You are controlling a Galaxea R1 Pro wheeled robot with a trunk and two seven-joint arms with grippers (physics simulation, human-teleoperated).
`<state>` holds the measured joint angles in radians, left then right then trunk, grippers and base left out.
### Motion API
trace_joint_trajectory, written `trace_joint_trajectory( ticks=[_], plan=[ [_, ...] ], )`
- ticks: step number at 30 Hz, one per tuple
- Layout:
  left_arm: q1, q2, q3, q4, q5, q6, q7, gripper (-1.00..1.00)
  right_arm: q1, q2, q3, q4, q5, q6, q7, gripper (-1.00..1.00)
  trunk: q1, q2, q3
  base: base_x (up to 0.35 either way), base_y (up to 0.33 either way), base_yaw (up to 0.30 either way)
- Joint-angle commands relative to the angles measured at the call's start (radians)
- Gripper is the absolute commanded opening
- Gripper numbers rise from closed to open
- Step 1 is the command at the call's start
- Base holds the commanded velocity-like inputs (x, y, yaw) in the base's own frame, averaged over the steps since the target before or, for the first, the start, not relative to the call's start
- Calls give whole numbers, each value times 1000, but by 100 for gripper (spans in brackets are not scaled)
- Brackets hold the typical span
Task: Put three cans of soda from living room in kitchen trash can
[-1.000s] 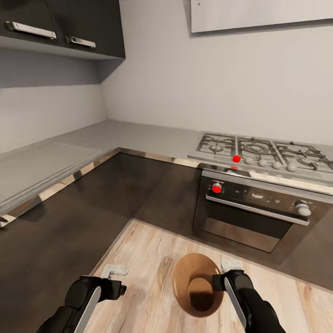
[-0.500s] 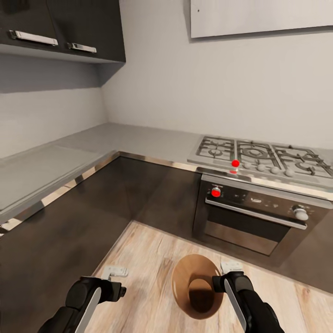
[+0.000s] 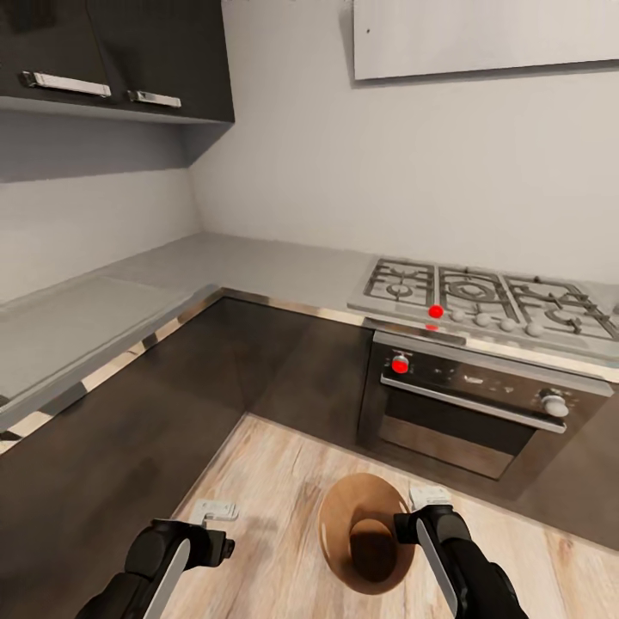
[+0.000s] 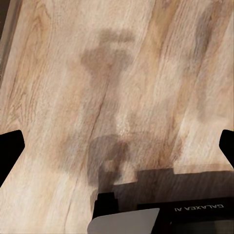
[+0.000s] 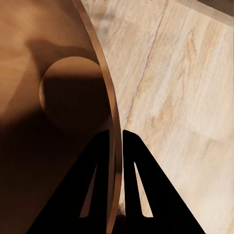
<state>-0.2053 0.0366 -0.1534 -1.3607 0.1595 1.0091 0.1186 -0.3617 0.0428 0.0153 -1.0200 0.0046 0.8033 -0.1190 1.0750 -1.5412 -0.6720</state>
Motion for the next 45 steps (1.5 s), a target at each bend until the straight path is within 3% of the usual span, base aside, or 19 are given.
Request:
trace_joint_trajectory(
  ticks=[1, 14, 25, 45],
  plan=[
    [-1, 0, 0, 6, 0, -1, 0, 100, 0, 0, 0, 0, -8, -1, 7, -100, -4, 7, 3, 0, 0, 0],
    [-63, -16, -1, 163, 0, -53, 1, 100, 0, -3, -4, 0, -8, -1, 7, -100, -54, 98, 44, 0, 0, 0],
    [-99, -37, -27, 288, -1, -109, 2, 100, 0, -7, -6, 1, -8, -1, 6, -100, -96, 175, 79, 0, 0, 0],
    [-103, -49, -43, 316, -2, -124, 4, 100, 0, -3, -4, 1, -6, -1, 5, -100, -173, 315, 141, 0, 0, 0]
  ],
)
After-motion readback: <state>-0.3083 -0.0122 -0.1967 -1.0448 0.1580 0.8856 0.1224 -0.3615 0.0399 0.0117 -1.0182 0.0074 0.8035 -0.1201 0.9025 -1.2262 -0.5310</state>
